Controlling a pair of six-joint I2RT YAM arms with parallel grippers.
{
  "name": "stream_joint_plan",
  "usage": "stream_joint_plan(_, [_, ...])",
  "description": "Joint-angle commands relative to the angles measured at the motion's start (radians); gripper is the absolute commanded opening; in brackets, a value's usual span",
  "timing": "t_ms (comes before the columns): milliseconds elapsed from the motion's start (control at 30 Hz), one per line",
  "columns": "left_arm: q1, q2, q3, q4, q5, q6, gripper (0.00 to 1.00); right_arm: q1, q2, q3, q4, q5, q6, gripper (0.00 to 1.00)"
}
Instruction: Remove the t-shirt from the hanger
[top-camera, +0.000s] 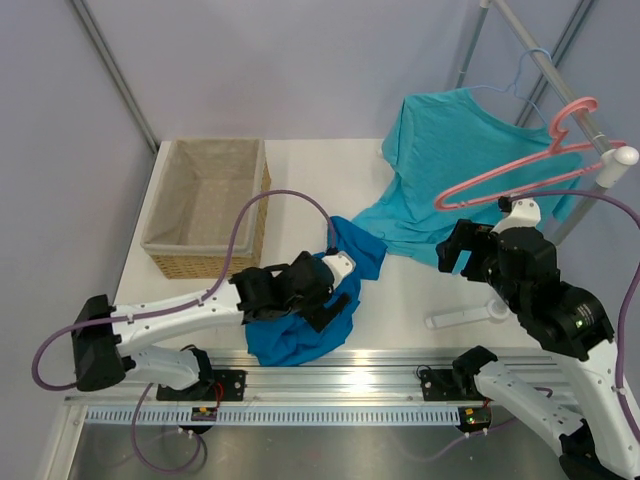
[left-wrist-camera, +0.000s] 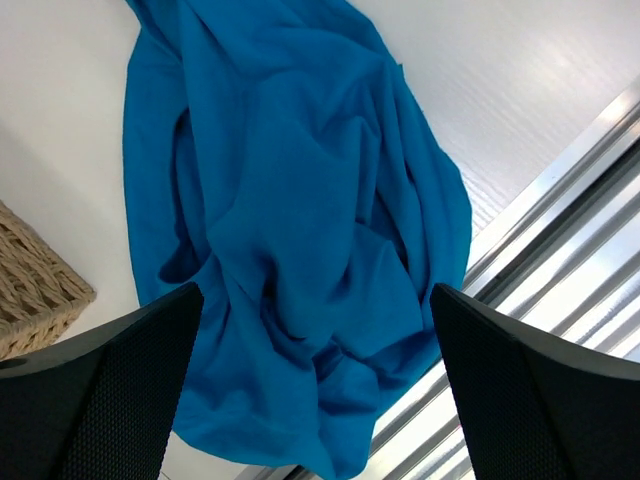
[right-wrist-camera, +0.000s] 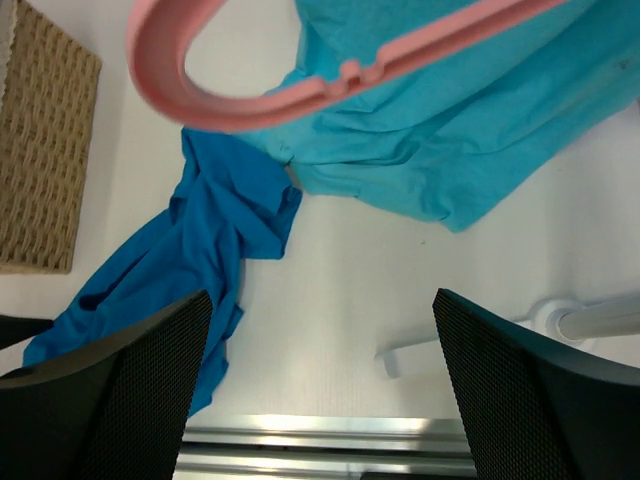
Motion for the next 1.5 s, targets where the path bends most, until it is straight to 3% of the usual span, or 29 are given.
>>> stream_joint_plan(0, [0.002,0.076,0.065,0.011,-0.027,0.000,0.99,-0.005,-0.048,-0.049,0.043,-0.150,0.000,0.99])
stream_joint_plan(133, [0.002,0.188,0.089,0.031,-0.024,0.001,0.99,-0.005,-0.131,-0.127,0.078,-0.208,0.002,1.00])
stream_joint_plan(500, [0.069,0.496,0.128,0.097,-0.073,-0.002,0.98,-0.005,-0.277,-0.155,0.094,-0.314,-0.037,1.00])
stream_joint_plan(567, [0.109,0.503,0.099,0.147,-0.045,0.001,0.78,-0.005,-0.303,-0.153,0.095,-0.329,-0.038,0.99])
stream_joint_plan(633, [0.137,0.493,0.079,0.189,-0.064,0.001,0.47,-0.005,-0.329,-0.153,0.097,-0.346,-0.040,1.00])
stream_joint_plan(667, [0.166,0.484,0.065,0.200,-0.064,0.006,0.27,-0.003,-0.338,-0.152,0.095,-0.346,-0.038,0.99])
stream_joint_plan(700, [0.180,0.468,0.063,0.209,-0.062,0.012,0.19,-0.005,-0.346,-0.152,0.097,-0.349,-0.038,0.99])
stream_joint_plan(733, [0.206,0.457,0.065,0.230,-0.049,0.030,0.02,-0.005,-0.364,-0.153,0.098,-0.357,-0.037,1.00])
stream_joint_plan(833, [0.223,0.412,0.108,0.223,-0.059,0.049,0.00,-0.003,-0.395,-0.163,0.101,-0.362,-0.035,1.00])
stream_joint_plan(967, [0.224,0.310,0.284,0.103,-0.065,0.055,0.00,-0.005,-0.418,-0.155,0.101,-0.363,-0.035,1.00])
stream_joint_plan(1133, [0.223,0.095,0.439,-0.009,-0.149,0.082,0.00,-0.003,-0.427,-0.132,0.104,-0.363,-0.040,0.99])
stream_joint_plan(1333, [0.229,-0.022,0.585,0.022,-0.445,0.191,0.00,-0.005,-0.466,-0.183,0.149,-0.409,-0.014,1.00])
stream_joint_plan(1467, [0.258,0.005,0.637,0.139,-0.745,0.419,0.00,-0.005,-0.489,-0.219,0.183,-0.443,0.003,0.99])
